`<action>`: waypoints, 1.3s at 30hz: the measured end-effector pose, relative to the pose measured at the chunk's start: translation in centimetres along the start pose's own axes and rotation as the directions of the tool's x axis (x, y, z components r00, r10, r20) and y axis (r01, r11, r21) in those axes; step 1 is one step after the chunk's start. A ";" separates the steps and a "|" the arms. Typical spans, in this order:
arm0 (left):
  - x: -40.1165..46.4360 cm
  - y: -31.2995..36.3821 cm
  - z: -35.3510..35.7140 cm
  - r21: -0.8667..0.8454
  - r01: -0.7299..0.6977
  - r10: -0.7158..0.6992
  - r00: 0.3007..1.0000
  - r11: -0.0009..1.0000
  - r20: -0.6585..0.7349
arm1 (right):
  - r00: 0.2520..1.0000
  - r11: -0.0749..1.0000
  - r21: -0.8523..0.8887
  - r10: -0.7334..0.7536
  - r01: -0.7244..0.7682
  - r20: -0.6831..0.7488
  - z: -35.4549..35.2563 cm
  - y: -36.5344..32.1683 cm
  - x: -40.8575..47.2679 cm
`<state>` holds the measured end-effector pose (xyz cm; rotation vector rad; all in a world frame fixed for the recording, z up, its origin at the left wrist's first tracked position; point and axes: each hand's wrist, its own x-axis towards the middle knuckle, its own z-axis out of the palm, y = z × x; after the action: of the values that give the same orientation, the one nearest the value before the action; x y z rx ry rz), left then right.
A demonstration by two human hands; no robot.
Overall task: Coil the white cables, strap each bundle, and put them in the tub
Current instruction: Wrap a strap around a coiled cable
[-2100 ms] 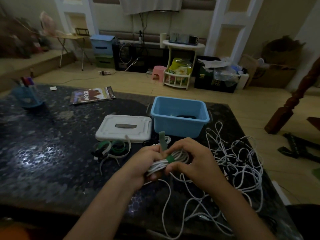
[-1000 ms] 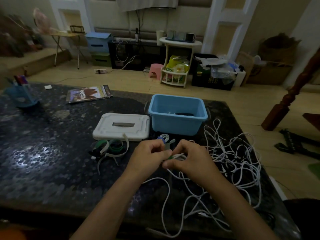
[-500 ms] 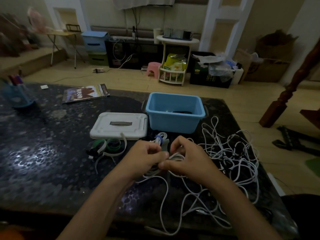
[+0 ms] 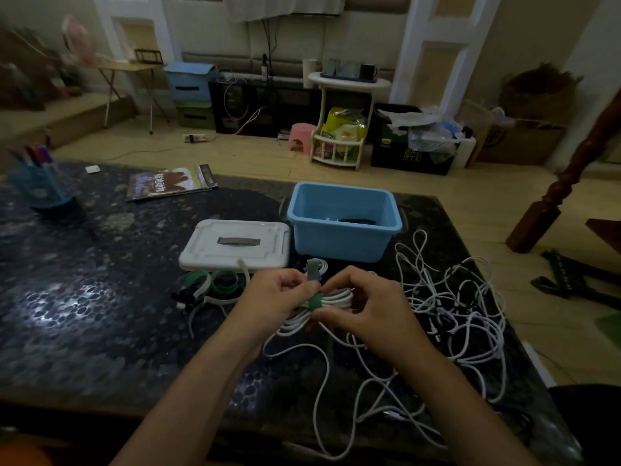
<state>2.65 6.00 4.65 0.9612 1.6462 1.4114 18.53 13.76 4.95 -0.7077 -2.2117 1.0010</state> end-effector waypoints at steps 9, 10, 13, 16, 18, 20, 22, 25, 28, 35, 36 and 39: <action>-0.1 -0.2 -0.1 0.041 -0.064 0.066 0.996 0.997 -0.064 | 0.998 0.994 -0.100 0.052 -0.050 0.018 0.3 0.5 0.5; -0.1 -0.1 -0.1 0.061 -0.080 0.083 0.995 0.995 -0.063 | 0.999 0.992 -0.114 0.047 -0.045 0.013 0.4 0.6 0.5; -0.2 0.0 -0.1 0.121 -0.122 0.129 0.990 0.985 -0.049 | 1.000 0.985 -0.168 0.029 -0.028 0.005 0.4 0.8 0.4; 0.0 0.2 -0.1 0.192 -0.186 0.197 0.980 0.964 -0.037 | 1.000 0.981 -0.193 0.027 -0.023 0.015 0.5 0.9 0.5; 0.0 0.2 -0.2 0.224 -0.219 0.228 0.973 0.950 -0.016 | 1.000 0.981 -0.194 0.019 -0.016 0.011 0.4 1.0 0.6; 0.1 0.1 -0.2 0.243 -0.243 0.248 0.969 0.939 0.008 | 1.000 0.980 -0.198 0.024 -0.020 0.016 0.4 1.0 0.6; 0.1 -0.1 -0.3 0.244 -0.264 0.264 0.964 0.933 0.030 | 0.999 0.980 -0.194 0.037 -0.032 0.022 0.5 1.2 0.5; 0.2 -0.1 -0.3 0.245 -0.281 0.276 0.960 0.928 0.055 | 0.999 0.978 -0.207 0.043 -0.040 0.012 0.6 1.4 0.5; 0.3 -0.2 -0.5 0.247 -0.278 0.274 0.960 0.928 0.052 | 0.998 0.977 -0.204 0.059 -0.055 0.014 0.7 1.4 0.6; -0.1 -0.1 -1.0 0.338 -0.296 0.280 0.955 0.893 0.098 | 0.987 0.976 -0.163 0.152 -0.143 0.044 1.2 1.6 0.9; -0.1 -0.2 -1.1 0.355 -0.306 0.291 0.952 0.883 0.097 | 0.985 0.976 -0.149 0.168 -0.160 0.041 1.3 1.6 1.0; -0.5 -0.7 -1.2 0.389 -0.334 0.305 0.943 0.859 0.135 | 0.964 0.963 -0.063 0.265 -0.263 0.024 1.7 2.2 1.3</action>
<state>1.73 4.90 4.15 1.5684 1.8283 1.2404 16.96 15.10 2.67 -1.0423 -2.2221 1.0842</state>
